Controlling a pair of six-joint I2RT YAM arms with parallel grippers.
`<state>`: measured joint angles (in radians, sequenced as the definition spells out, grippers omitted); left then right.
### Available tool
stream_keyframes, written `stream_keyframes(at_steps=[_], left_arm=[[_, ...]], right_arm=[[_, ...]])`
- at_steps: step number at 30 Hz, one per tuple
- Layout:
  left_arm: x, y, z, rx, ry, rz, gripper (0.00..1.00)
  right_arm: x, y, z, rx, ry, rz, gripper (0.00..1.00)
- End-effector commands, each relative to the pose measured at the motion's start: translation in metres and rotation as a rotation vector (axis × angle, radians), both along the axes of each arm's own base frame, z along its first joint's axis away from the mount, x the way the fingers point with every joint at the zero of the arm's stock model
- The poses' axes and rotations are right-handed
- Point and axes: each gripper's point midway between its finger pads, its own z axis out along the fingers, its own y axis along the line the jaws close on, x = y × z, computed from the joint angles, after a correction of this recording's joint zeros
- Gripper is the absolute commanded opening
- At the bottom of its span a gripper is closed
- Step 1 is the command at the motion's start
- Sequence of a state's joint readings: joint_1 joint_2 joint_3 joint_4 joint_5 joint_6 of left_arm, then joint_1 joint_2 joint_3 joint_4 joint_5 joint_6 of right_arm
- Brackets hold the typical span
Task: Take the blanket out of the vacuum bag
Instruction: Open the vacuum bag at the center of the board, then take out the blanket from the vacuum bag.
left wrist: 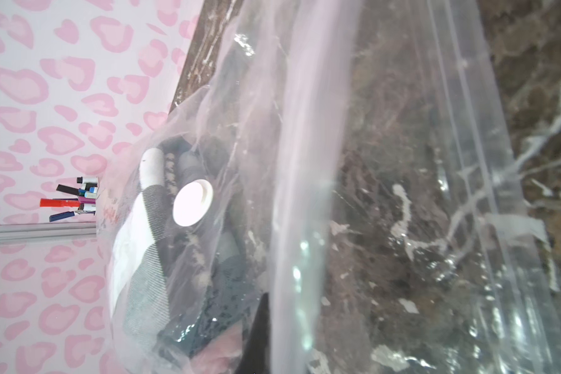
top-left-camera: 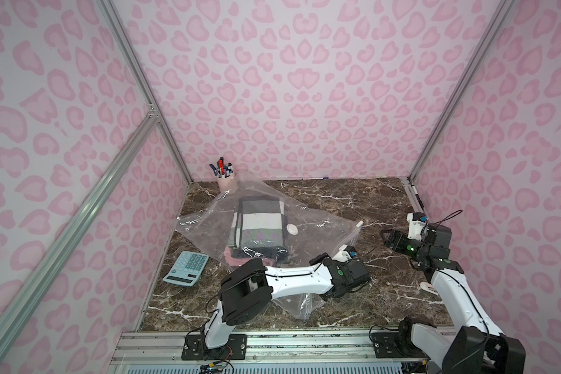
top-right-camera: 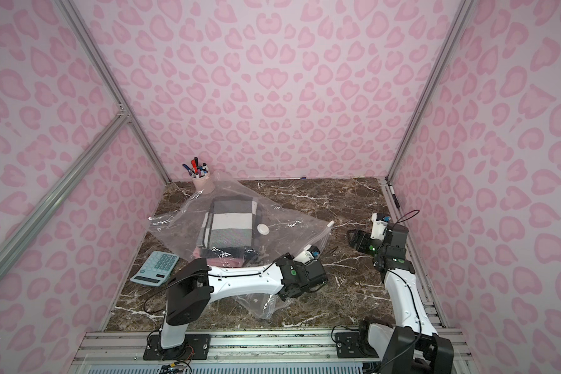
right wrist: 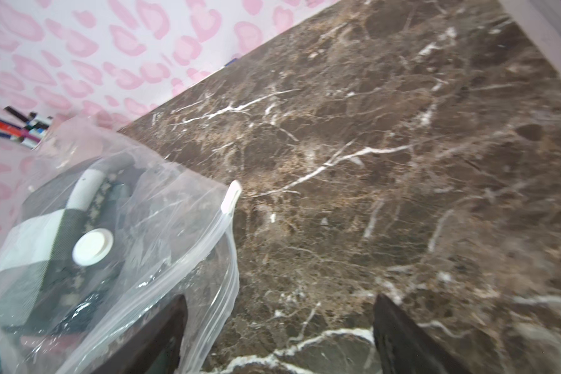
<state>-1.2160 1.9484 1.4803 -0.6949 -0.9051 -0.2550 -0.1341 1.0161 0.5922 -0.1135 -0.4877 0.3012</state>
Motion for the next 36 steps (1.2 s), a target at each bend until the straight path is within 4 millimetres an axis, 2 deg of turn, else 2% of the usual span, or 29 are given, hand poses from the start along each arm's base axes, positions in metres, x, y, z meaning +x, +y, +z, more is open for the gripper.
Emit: stream_keyframes(at_steps=[1, 6, 9, 13, 20, 23, 27, 31, 36], left_arm=[[0.023, 0.000, 0.037, -0.191, -0.063, 0.031, 0.04], [0.062, 0.026, 0.079, -0.309, -0.139, 0.102, 0.04], [0.073, 0.035, 0.108, -0.352, -0.215, 0.115, 0.04], [0.074, 0.035, 0.151, -0.460, -0.303, 0.088, 0.04], [0.058, 0.039, 0.188, -0.666, -0.353, 0.010, 0.04], [0.048, 0.046, 0.199, -0.733, -0.374, -0.028, 0.04], [0.046, 0.052, 0.209, -0.711, -0.397, -0.036, 0.04], [0.049, 0.055, 0.197, -0.649, -0.396, -0.014, 0.04], [0.047, 0.062, 0.188, -0.664, -0.411, -0.004, 0.04]], right_arm=[[-0.007, 0.033, 0.022, 0.029, -0.069, 0.087, 0.91], [-0.024, 0.073, 0.056, 0.148, -0.169, 0.175, 0.93], [-0.033, 0.099, 0.072, 0.203, -0.212, 0.246, 0.93], [-0.041, 0.137, 0.076, 0.229, -0.203, 0.343, 0.93], [-0.040, 0.192, 0.065, 0.290, -0.137, 0.484, 0.93], [-0.037, 0.213, 0.065, 0.303, -0.132, 0.528, 0.93], [-0.032, 0.240, 0.056, 0.287, -0.105, 0.568, 0.92], [-0.032, 0.263, 0.048, 0.336, -0.071, 0.607, 0.91], [-0.028, 0.289, 0.021, 0.319, -0.007, 0.600, 0.88]])
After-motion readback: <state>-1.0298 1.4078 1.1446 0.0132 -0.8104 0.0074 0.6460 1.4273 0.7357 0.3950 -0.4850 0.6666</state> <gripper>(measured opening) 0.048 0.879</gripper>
